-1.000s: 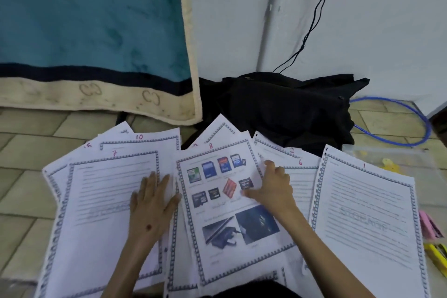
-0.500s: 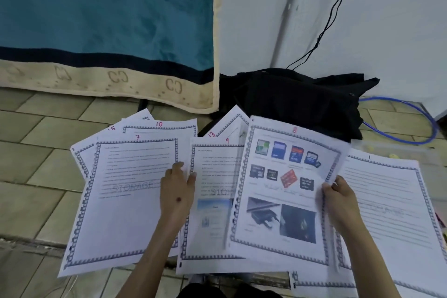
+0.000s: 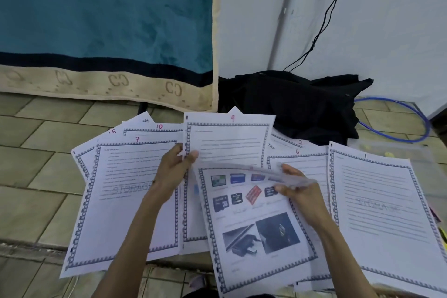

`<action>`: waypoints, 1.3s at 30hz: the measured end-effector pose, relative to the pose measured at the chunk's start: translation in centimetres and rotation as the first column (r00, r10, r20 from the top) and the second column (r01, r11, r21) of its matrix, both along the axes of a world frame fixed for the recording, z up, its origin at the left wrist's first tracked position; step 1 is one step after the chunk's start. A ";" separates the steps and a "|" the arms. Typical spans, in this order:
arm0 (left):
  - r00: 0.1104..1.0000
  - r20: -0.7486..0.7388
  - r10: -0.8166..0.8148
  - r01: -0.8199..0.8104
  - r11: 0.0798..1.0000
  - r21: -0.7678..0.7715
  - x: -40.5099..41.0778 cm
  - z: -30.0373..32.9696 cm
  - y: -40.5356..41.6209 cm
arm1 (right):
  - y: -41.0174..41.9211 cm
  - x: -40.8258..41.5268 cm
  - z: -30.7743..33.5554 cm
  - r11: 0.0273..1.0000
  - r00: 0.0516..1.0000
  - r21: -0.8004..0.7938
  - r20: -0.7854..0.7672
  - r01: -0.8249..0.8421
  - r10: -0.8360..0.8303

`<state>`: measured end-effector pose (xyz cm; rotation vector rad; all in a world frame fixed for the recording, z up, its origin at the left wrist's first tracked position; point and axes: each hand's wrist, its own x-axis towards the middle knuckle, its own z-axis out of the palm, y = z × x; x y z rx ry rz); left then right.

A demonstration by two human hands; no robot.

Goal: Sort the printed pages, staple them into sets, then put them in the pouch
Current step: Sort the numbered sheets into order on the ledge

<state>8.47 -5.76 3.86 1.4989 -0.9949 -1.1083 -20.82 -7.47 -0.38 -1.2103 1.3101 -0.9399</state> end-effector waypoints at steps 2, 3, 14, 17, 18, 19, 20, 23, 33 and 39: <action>0.985 -0.053 -0.163 0.163 0.987 -0.014 -0.7 1.4 0.5 | -0.7 1.0 0.0 1.000 0.999 0.026 0.039 0.000 -0.001; 0.972 -0.021 -0.233 0.232 0.973 -0.010 -1.2 1.8 0.6 | -1.1 1.4 0.2 0.999 0.997 0.045 0.073 -0.009 0.006; 0.848 -0.462 -0.261 0.419 0.864 0.280 -0.9 0.5 -2.0 | -3.3 -0.5 -0.4 0.958 0.897 0.274 0.440 -0.089 -0.042; 0.925 0.349 -0.151 0.072 0.970 0.231 0.9 -1.2 -3.9 | -3.5 -1.7 -0.9 0.957 0.860 0.281 0.504 -0.072 -0.083; 0.800 0.575 -0.168 0.044 0.974 0.223 1.4 -1.8 -4.6 | -3.4 -2.0 -1.2 0.958 0.851 0.278 0.518 -0.074 -0.085; 0.671 0.706 -0.226 0.054 0.965 0.258 1.8 -2.3 -5.3 | -3.5 -2.2 -1.4 0.958 0.853 0.276 0.516 -0.078 -0.079; 0.564 0.770 -0.298 0.076 0.947 0.311 1.9 -2.6 -5.8 | -3.5 -2.3 -1.4 0.956 0.858 0.280 0.508 -0.088 -0.069; 0.426 0.826 -0.369 0.097 0.926 0.364 1.5 -3.1 -6.9 | -3.2 -2.2 -0.8 0.956 0.855 0.249 0.519 -0.157 0.005; 0.697 0.712 -0.088 0.162 0.986 -0.036 -0.9 -1.0 -7.4 | -3.1 -1.9 -1.3 0.982 0.875 0.137 0.482 -0.134 0.052; 0.469 0.809 -0.354 0.513 0.855 0.077 -5.4 0.9 -6.2 | -3.0 -1.7 -1.8 0.992 0.946 0.086 0.318 -0.089 0.057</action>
